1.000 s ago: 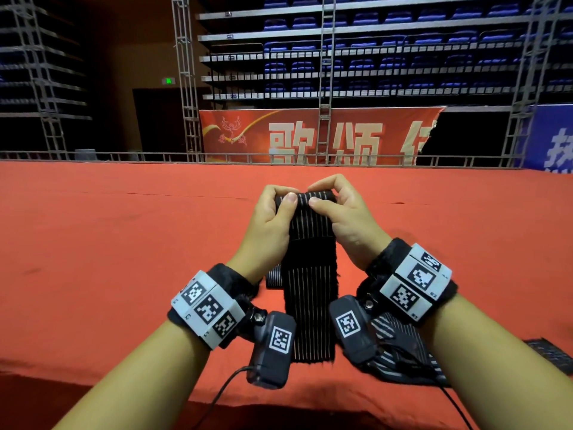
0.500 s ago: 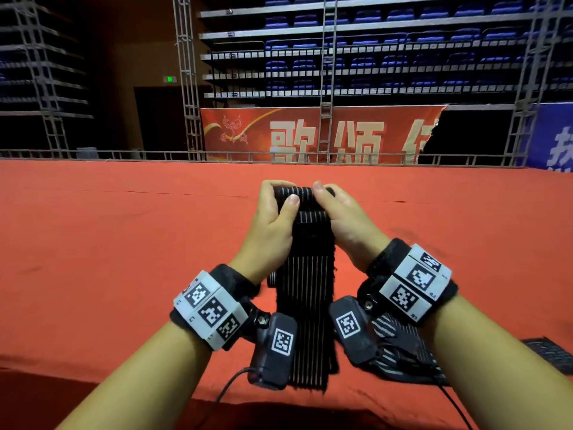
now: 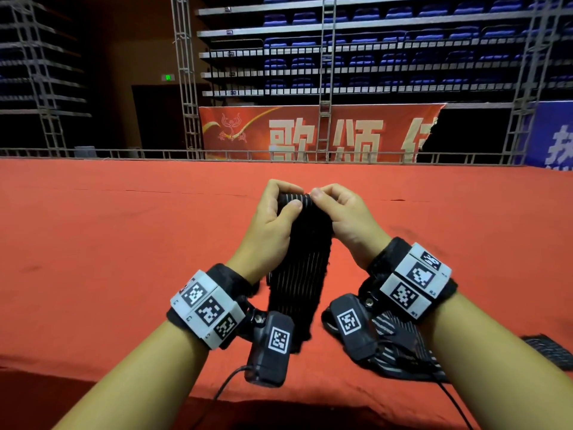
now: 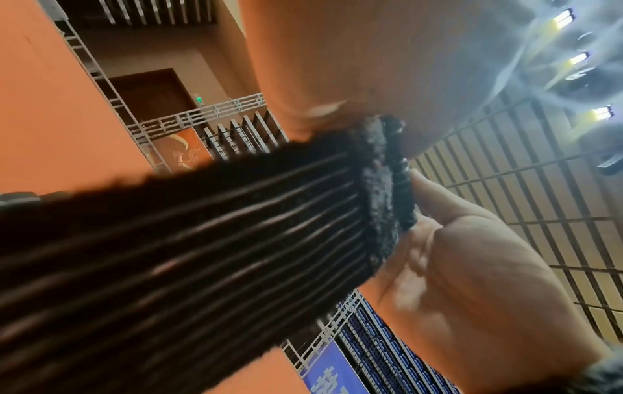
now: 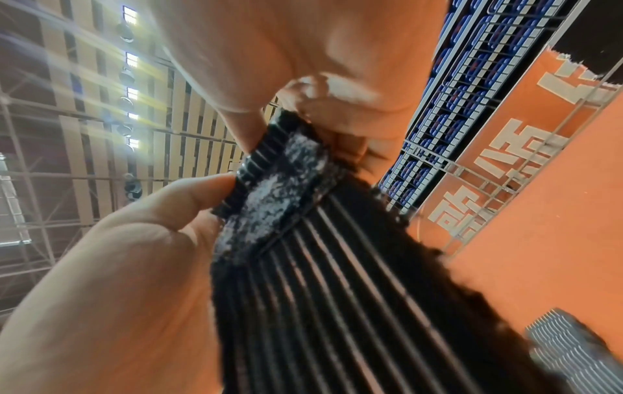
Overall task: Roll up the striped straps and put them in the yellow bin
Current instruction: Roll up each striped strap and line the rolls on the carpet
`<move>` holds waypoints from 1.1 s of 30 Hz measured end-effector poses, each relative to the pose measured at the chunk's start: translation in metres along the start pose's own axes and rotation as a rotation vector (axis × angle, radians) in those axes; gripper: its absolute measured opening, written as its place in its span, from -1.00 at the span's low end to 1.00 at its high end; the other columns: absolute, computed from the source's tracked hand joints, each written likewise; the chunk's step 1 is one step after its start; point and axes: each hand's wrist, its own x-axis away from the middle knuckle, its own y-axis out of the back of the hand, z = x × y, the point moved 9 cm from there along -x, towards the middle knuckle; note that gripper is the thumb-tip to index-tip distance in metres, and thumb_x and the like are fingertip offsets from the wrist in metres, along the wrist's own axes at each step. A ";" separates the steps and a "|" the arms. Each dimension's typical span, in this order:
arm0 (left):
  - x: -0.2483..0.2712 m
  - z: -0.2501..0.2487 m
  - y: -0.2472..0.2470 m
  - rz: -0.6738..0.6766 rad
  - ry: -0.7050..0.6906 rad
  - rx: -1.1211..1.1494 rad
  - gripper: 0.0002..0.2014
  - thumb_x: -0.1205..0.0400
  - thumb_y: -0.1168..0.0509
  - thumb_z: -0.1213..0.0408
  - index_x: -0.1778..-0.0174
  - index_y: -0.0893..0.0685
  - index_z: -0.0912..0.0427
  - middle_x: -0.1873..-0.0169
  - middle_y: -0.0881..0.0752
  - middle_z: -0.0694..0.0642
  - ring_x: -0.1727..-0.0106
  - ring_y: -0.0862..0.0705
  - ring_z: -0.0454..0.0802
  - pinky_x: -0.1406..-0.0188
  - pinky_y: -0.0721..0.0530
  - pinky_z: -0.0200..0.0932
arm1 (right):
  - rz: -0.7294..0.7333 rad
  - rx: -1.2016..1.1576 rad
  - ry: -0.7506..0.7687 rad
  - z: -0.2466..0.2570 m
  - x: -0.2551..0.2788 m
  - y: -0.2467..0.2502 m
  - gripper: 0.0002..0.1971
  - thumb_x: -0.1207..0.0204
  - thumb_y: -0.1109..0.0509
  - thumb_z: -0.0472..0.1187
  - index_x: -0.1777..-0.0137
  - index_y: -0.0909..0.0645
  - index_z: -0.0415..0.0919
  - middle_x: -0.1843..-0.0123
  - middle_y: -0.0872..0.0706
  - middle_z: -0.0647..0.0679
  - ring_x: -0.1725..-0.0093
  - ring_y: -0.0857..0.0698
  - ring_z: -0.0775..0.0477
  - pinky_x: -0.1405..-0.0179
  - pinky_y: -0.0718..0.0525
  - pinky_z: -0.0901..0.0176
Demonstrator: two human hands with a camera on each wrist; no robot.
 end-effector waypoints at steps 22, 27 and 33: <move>0.004 0.006 -0.002 0.042 0.014 -0.048 -0.85 -0.66 -0.15 0.15 -0.13 -0.50 -0.03 -0.04 -0.60 0.17 -0.06 -0.62 0.06 -0.21 -0.64 0.31 | 0.013 0.021 -0.053 -0.007 0.001 0.000 -0.74 -0.73 -0.18 -0.07 0.15 -0.48 -0.16 0.26 -0.57 -0.01 0.34 -0.59 0.14 0.43 -0.57 0.41; 0.004 0.006 -0.001 -0.015 0.054 -0.022 -0.69 -0.64 -0.11 -0.06 -0.14 -0.47 0.08 -0.01 -0.59 0.06 -0.04 -0.62 -0.07 -0.19 -0.63 0.15 | 0.071 -0.064 -0.039 -0.007 0.001 -0.008 -0.88 -0.72 -0.19 -0.27 0.05 -0.51 -0.18 0.14 -0.59 -0.09 0.23 -0.60 0.10 0.25 -0.59 0.32; 0.000 0.011 -0.001 -0.033 0.076 -0.025 -0.74 -0.65 -0.09 -0.10 -0.03 -0.46 0.00 0.07 -0.58 0.05 0.03 -0.61 -0.03 -0.08 -0.62 0.15 | 0.044 -0.189 -0.109 -0.014 0.004 -0.013 -0.92 -0.72 -0.20 -0.22 -0.12 -0.47 -0.20 -0.03 -0.60 -0.18 0.01 -0.61 -0.06 0.01 -0.60 0.08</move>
